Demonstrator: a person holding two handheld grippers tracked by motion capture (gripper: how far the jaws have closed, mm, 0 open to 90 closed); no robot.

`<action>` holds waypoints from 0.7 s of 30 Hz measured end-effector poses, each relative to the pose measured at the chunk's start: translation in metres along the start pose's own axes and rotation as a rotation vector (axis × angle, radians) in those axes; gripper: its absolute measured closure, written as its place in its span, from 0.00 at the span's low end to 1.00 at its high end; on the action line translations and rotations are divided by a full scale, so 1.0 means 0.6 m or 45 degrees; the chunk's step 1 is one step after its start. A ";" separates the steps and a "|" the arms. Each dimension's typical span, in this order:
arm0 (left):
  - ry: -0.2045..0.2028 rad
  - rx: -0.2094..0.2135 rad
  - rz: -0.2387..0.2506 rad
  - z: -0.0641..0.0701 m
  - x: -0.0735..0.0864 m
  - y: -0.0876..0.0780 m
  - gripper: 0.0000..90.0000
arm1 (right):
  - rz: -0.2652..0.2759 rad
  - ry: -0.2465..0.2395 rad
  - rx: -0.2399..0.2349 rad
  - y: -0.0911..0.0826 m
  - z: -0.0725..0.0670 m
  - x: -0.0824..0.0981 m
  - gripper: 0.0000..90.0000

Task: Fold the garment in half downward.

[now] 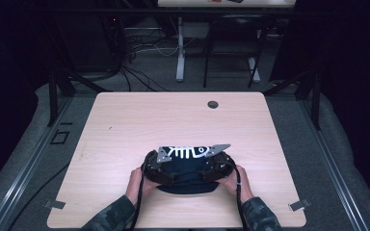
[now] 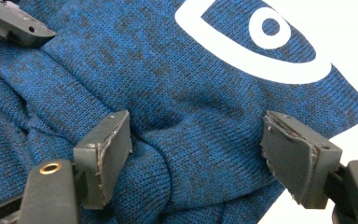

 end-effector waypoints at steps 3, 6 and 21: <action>-0.006 0.003 -0.005 -0.003 -0.001 0.002 0.16 | 0.003 -0.002 0.001 0.000 0.000 0.000 0.27; -0.016 0.015 -0.014 -0.008 -0.001 0.005 0.16 | 0.007 0.002 0.003 0.000 0.000 0.000 0.27; -0.053 0.023 0.024 -0.017 -0.009 -0.006 0.09 | 0.048 0.048 -0.008 -0.015 -0.001 -0.004 0.12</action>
Point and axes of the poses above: each handheld gripper's, and its own axes: y roughly forward along the jaws, x roughly out of its underside, z roughly to its right, the point moved 5 cm from there along y, roughly forward along the jaws, and after that the axes turned 12 degrees about -x, right-handed, at the moved point
